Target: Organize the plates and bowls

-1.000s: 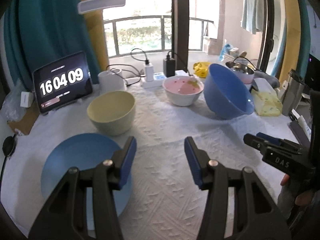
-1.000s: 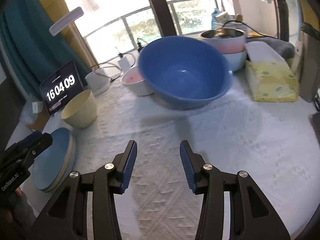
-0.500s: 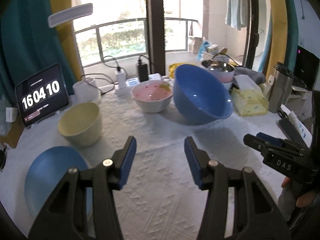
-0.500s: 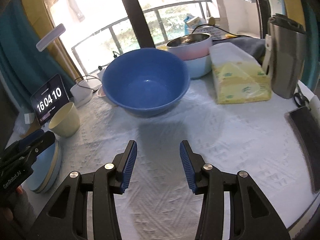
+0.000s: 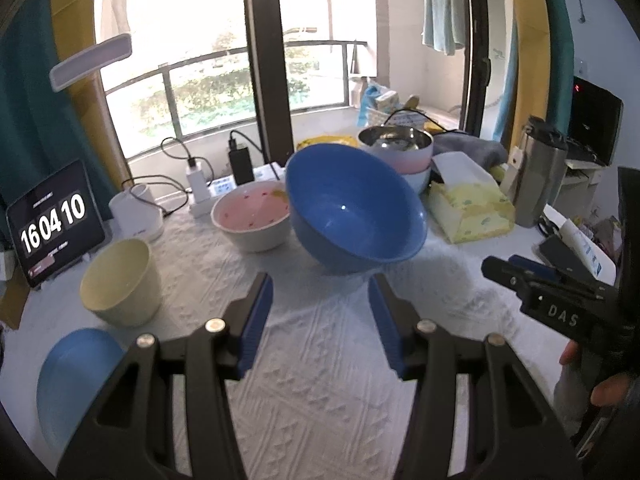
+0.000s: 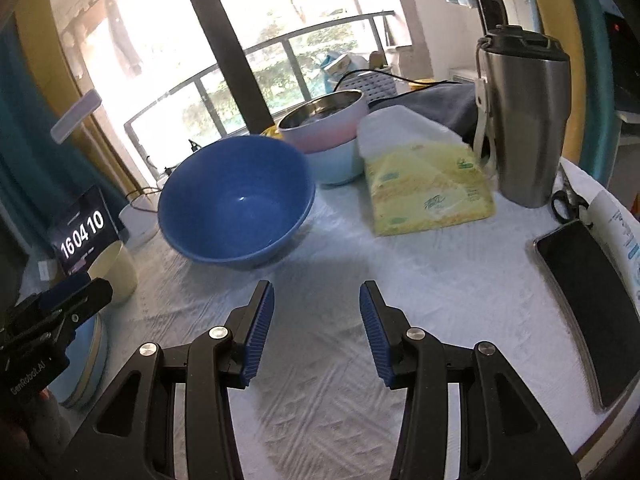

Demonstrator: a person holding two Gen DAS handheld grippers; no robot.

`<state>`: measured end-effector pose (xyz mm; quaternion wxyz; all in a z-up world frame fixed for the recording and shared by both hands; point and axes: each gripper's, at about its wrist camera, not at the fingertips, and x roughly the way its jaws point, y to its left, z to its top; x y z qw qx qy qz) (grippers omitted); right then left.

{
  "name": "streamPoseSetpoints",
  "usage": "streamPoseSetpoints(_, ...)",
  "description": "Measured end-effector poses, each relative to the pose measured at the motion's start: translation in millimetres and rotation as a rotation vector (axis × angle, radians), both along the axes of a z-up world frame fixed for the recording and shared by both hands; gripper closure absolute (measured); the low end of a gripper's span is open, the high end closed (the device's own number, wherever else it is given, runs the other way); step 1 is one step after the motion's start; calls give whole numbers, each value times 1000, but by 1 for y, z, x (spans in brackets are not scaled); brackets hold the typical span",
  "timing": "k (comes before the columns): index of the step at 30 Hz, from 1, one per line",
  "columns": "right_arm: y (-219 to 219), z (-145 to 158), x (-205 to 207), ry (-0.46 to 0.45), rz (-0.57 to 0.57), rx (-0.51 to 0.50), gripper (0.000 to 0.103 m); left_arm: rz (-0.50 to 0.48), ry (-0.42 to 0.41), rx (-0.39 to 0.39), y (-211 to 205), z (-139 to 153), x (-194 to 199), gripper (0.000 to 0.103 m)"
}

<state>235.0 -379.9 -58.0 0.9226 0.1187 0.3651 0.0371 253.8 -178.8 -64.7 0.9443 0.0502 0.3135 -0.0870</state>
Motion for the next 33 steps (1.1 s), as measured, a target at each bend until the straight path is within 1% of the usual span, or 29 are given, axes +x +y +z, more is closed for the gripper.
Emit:
streamPoseSetpoints(6, -1, -1, 17, -1, 15, -10, 56, 8, -4, -16, -5, -6, 21, 51)
streamPoseSetpoints(15, 10, -6, 48, 3, 43, -22, 56, 17, -5, -47, -7, -15, 48, 51)
streamPoseSetpoints(20, 13, -15, 68, 30, 46, -5, 55, 21, -6, -44, -10, -20, 65, 52)
streamPoseSetpoints(27, 18, -29, 91, 63, 57, 0, 54, 41, 40, -36, -8, -39, 87, 52)
streamPoseSetpoints(33, 23, -43, 101, 100, 77, -7, 54, 50, 66, -18, -8, -55, 99, 52)
